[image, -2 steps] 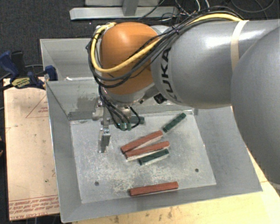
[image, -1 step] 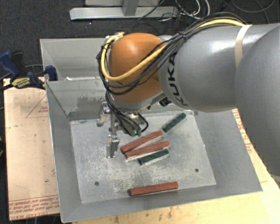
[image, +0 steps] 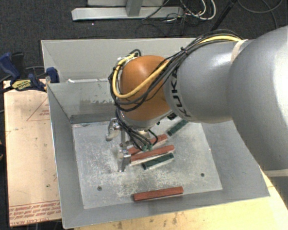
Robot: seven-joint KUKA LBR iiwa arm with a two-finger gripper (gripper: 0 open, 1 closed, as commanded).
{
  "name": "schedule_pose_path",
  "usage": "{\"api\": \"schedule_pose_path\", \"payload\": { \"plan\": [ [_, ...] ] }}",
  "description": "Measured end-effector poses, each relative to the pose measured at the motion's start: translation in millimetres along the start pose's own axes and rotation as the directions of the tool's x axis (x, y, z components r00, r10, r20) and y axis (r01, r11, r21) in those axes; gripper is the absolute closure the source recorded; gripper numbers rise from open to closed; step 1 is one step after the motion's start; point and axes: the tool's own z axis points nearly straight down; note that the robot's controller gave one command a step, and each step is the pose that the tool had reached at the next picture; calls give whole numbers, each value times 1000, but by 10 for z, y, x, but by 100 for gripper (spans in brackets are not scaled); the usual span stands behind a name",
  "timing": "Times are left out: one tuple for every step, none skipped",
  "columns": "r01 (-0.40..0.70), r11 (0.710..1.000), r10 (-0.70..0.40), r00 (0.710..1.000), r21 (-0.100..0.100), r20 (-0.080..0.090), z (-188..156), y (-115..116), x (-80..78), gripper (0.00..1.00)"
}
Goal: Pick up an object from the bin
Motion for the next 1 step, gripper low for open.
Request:
{"api": "schedule_pose_path", "payload": {
  "plan": [
    [-67,998,67,998,0,-12,187,-372,98,0]
  ]
}}
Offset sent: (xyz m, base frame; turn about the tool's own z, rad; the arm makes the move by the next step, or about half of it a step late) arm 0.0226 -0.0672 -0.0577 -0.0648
